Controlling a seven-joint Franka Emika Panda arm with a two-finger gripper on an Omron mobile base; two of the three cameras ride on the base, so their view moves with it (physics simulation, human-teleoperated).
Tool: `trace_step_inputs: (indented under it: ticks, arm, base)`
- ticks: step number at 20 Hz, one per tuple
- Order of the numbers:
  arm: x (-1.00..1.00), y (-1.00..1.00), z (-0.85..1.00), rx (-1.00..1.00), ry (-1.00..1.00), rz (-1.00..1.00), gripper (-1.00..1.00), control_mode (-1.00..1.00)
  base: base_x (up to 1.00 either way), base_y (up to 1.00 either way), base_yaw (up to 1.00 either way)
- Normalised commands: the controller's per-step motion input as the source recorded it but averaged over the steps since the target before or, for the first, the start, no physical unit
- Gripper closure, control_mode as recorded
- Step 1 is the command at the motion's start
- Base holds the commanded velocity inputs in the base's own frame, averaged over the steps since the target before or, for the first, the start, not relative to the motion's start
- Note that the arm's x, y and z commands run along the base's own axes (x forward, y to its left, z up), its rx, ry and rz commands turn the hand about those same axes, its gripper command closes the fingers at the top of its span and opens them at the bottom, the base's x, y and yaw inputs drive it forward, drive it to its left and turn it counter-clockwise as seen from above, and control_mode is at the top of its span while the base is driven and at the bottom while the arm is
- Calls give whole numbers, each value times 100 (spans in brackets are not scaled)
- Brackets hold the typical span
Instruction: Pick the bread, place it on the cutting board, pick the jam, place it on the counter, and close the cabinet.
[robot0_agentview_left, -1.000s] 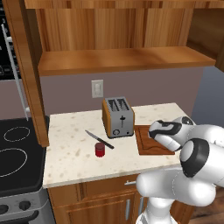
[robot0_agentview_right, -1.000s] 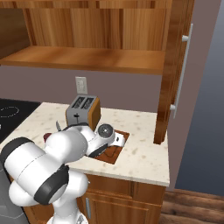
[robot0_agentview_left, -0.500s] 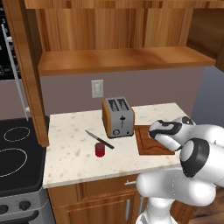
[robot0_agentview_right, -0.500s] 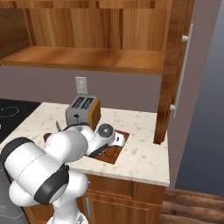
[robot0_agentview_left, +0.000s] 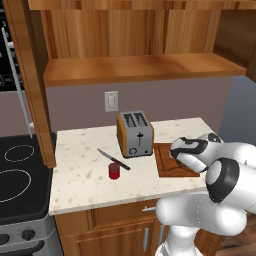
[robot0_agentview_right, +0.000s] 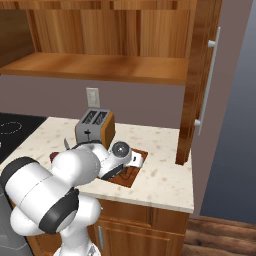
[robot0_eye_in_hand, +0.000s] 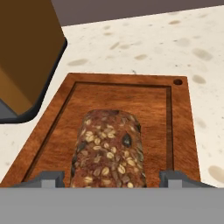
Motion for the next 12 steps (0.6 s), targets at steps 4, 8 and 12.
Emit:
trace_step_inputs:
  ticks: [4, 8, 12]
  arm:
    - [0, 0, 0, 0, 0, 0, -100, -100]
    - [0, 0, 0, 0, 0, 0, -100, -100]
    - [0, 0, 1, 0, 0, 0, -100, -100]
  base:
    - [0, 0, 0]
    - [0, 0, 0]
    - [0, 0, 0]
